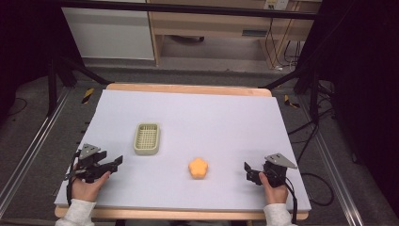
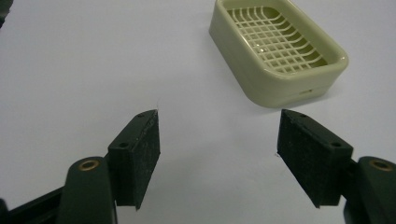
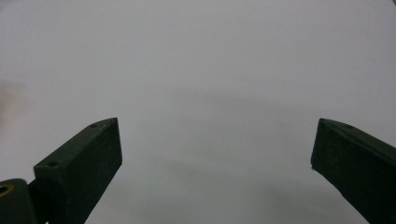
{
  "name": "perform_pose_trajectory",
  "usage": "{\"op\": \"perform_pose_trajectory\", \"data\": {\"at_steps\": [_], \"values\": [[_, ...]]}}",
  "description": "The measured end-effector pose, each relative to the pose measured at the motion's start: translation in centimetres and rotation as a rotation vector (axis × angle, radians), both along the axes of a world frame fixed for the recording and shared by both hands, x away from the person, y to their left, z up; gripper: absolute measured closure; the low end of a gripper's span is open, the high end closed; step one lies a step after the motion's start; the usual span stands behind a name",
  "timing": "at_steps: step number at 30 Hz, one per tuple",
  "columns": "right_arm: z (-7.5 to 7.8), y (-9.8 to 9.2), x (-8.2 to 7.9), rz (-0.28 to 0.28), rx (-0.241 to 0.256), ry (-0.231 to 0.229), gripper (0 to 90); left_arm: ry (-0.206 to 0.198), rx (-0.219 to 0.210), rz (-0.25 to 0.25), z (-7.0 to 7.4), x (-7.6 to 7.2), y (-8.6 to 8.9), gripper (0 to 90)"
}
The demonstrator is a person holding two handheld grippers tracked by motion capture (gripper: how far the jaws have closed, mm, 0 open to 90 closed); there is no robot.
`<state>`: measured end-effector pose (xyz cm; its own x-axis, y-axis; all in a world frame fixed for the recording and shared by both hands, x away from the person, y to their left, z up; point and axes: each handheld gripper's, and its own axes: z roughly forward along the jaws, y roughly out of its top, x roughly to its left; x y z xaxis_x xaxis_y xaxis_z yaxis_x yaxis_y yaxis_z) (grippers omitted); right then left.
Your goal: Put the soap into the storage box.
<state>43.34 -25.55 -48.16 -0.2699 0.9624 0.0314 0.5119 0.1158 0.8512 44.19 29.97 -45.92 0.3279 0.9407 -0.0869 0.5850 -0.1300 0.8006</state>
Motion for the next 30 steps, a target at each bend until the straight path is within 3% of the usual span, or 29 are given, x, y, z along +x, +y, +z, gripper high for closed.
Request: {"op": "perform_pose_trajectory", "data": {"at_steps": [10,22,30], "values": [[0.2,-0.2,0.0,-0.009,0.024,-0.016,2.4,-0.04,0.007,-0.027,0.7,-0.3,-1.1,29.4],[0.2,-0.3,0.0,-0.019,0.019,-0.019,2.4,-0.053,0.001,-0.088,1.3,-0.7,-2.9,29.3],[0.2,-0.3,0.0,-0.022,0.02,-0.024,2.4,-0.062,0.026,-0.114,1.4,-0.7,-4.3,31.7]]}}
